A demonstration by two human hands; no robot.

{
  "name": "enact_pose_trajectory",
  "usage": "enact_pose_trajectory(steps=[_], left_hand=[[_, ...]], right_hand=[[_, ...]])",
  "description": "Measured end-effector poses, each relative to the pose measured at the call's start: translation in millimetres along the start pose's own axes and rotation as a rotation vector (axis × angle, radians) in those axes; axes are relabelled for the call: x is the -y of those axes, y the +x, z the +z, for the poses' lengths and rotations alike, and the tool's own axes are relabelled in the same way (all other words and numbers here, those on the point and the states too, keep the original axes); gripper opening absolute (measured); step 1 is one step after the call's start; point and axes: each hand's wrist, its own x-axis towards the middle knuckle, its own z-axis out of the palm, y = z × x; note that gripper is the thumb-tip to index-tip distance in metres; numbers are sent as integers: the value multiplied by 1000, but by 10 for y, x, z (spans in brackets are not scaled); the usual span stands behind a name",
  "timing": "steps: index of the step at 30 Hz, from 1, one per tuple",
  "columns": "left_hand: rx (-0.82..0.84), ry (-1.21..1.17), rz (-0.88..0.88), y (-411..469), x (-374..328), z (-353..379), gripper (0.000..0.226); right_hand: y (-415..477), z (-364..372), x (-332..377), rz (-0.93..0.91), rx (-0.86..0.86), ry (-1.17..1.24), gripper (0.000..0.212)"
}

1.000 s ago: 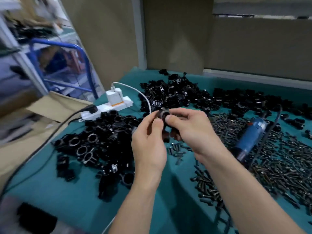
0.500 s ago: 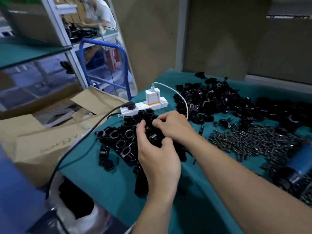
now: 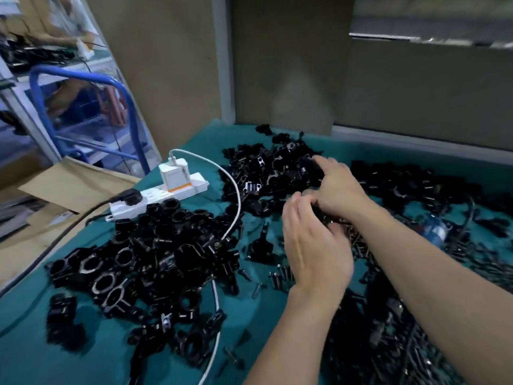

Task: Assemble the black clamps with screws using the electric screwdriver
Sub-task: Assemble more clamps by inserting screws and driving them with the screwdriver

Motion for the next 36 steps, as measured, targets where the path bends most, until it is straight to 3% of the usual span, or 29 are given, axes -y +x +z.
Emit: enact_pose_trajectory(steps=[4,6,9,10,12,15,21,23,27,31,33,36], left_hand=[[133,135,39,66,180,243,64],[180,172,49,127,221,315,63],[212,209,29,189,262,330,81],[210,237,21,206,286,325,83],[202,290,15,234,321,338,63],[216,276,-4,201,327,358,75],[228,276,13,232,315,377,68],[255,293,33,229,298,362,68],[231,239,62,212,245,325,66],[210,-133,188,78,57,224,56],[309,-272,171,-7,4,197,53],[387,-207,160,-130,-40,225,52]], right_hand=[[475,70,-187,-14,53,-115,119],[706,139,-239,-27,101,-152,127],[910,262,-263,-76,121,-250,128],[944,298,-274,-83,90,-253,123],[975,337,-311,-130,-27,-268,99],[873,355,-379,-229,-137,-340,78],[613,211,-556,-323,-206,-383,45],[498,116,-616,-308,-289,-261,42],[202,-195,-598,-102,-476,294,37],[-422,-337,-605,61,-371,992,37],[-785,-328,-707,65,-303,1049,39],[-1146,-284,-875,90,-314,1017,43]])
